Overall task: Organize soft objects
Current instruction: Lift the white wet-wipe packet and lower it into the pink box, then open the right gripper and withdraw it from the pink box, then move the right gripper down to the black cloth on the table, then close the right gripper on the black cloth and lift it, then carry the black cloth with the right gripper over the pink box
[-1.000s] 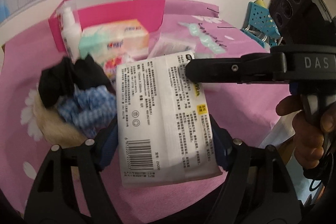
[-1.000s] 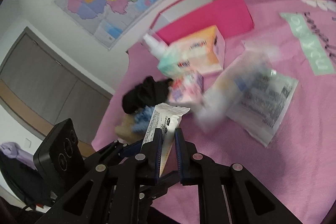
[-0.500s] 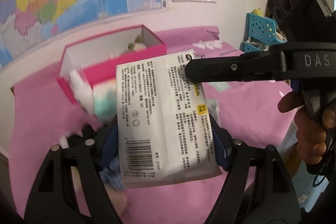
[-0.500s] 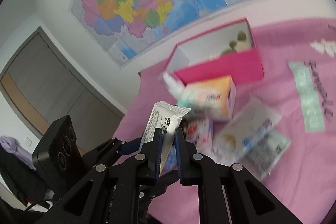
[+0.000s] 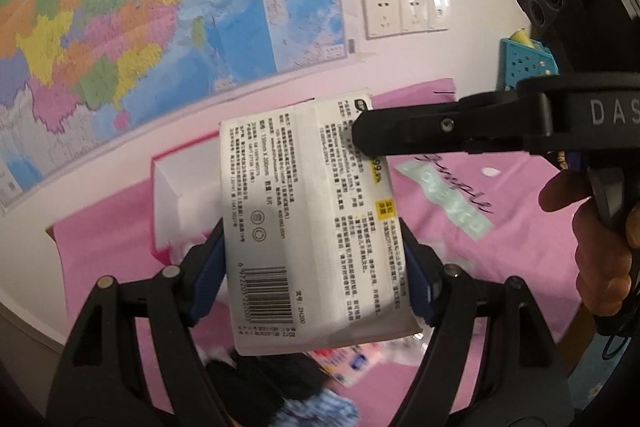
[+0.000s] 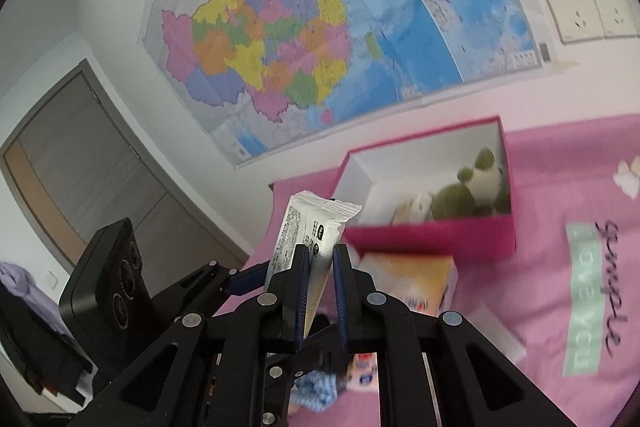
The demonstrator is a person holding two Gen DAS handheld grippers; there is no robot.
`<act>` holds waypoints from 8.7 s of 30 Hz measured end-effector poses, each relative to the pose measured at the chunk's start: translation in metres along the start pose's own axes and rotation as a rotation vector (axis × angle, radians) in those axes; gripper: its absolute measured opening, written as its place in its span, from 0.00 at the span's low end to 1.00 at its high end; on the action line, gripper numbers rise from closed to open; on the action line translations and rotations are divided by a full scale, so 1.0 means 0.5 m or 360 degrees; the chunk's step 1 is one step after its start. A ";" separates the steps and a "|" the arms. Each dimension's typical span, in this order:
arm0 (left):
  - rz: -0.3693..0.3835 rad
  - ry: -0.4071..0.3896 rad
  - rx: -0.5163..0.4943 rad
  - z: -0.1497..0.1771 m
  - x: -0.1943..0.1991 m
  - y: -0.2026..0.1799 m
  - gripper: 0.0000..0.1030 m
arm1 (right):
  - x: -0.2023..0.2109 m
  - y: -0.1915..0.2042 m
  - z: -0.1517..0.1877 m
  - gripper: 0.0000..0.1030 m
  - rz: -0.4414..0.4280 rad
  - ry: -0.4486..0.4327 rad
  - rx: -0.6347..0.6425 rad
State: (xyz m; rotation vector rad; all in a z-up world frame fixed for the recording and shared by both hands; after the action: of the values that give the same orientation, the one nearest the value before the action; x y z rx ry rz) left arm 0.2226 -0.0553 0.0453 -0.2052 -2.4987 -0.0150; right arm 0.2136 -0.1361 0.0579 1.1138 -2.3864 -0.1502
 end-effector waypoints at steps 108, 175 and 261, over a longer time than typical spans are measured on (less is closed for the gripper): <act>-0.0201 -0.0005 0.0504 0.289 0.094 0.189 1.00 | -0.112 0.053 0.284 0.77 0.0049 0.0391 -0.0032; -0.0227 0.0048 0.0352 0.236 0.087 0.169 0.33 | -0.194 0.115 0.230 0.08 -0.0147 0.0394 0.0098; 0.0098 -0.0137 0.0320 0.107 0.163 0.118 0.19 | -0.108 0.142 0.122 0.11 -0.0212 0.0175 0.0069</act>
State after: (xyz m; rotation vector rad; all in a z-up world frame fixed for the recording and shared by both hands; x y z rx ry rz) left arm 0.1353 0.0177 0.0484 -0.2023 -2.5569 0.2746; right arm 0.1645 -0.0557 0.0049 1.2687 -2.2290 -0.0807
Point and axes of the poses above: each gripper's, at about its wrist camera, not at the fingertips, and x roughly against the way its jaws point, y to its left, z to its underside, the point moved 7 cm from there along -x, roughly the way its jaws point, and after that the axes turned 14 degrees about x, right-handed, at the moved point
